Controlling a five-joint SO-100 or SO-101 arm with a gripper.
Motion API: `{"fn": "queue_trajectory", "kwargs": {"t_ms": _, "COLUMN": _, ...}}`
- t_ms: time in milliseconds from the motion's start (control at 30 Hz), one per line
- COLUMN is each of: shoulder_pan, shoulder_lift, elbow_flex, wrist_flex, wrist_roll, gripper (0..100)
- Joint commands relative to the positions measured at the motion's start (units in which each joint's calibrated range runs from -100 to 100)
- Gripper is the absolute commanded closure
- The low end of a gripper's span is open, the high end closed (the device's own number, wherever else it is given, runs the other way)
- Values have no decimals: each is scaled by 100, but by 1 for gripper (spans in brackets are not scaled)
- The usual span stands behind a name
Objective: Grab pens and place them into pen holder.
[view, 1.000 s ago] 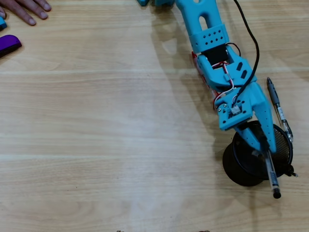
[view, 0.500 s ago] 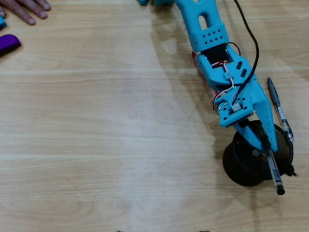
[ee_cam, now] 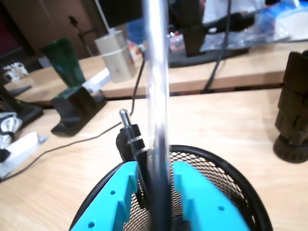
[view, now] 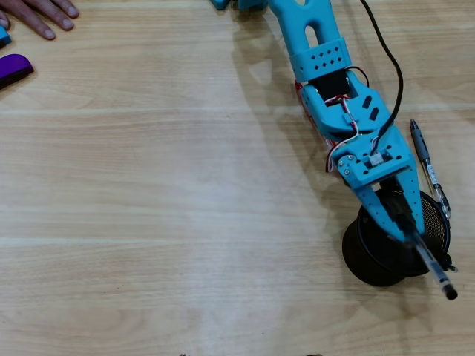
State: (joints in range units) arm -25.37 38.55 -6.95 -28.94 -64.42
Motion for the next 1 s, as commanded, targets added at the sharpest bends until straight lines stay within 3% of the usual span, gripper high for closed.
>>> {"fn": "queue_trajectory", "kwargs": {"t_ms": 0, "shoulder_pan": -20, "shoulder_lift": -77, "elbow_flex": -34, "wrist_flex": -127, "wrist_roll": 347, "gripper": 85}}
{"fn": "queue_trajectory", "kwargs": {"t_ms": 167, "shoulder_pan": -11, "shoulder_lift": -178, "elbow_flex": -97, "wrist_flex": -136, "wrist_roll": 729, "gripper": 82}}
{"fn": "queue_trajectory", "kwargs": {"t_ms": 367, "shoulder_pan": 69, "shoulder_lift": -1007, "elbow_flex": -342, "wrist_flex": 28, "wrist_roll": 1926, "gripper": 79}}
{"fn": "queue_trajectory", "kwargs": {"t_ms": 467, "shoulder_pan": 101, "shoulder_lift": -2055, "elbow_flex": -79, "wrist_flex": 1798, "wrist_roll": 2470, "gripper": 79}}
{"fn": "queue_trajectory", "kwargs": {"t_ms": 633, "shoulder_pan": 255, "shoulder_lift": -4193, "elbow_flex": 102, "wrist_flex": 7935, "wrist_roll": 2851, "gripper": 80}}
{"fn": "queue_trajectory", "kwargs": {"t_ms": 700, "shoulder_pan": 343, "shoulder_lift": -4481, "elbow_flex": 365, "wrist_flex": 9542, "wrist_roll": 2846, "gripper": 80}}
{"fn": "queue_trajectory", "kwargs": {"t_ms": 800, "shoulder_pan": 545, "shoulder_lift": -4472, "elbow_flex": 862, "wrist_flex": 9998, "wrist_roll": 2898, "gripper": 80}}
{"fn": "queue_trajectory", "kwargs": {"t_ms": 967, "shoulder_pan": 327, "shoulder_lift": -4472, "elbow_flex": 1931, "wrist_flex": 9396, "wrist_roll": 2903, "gripper": 80}}
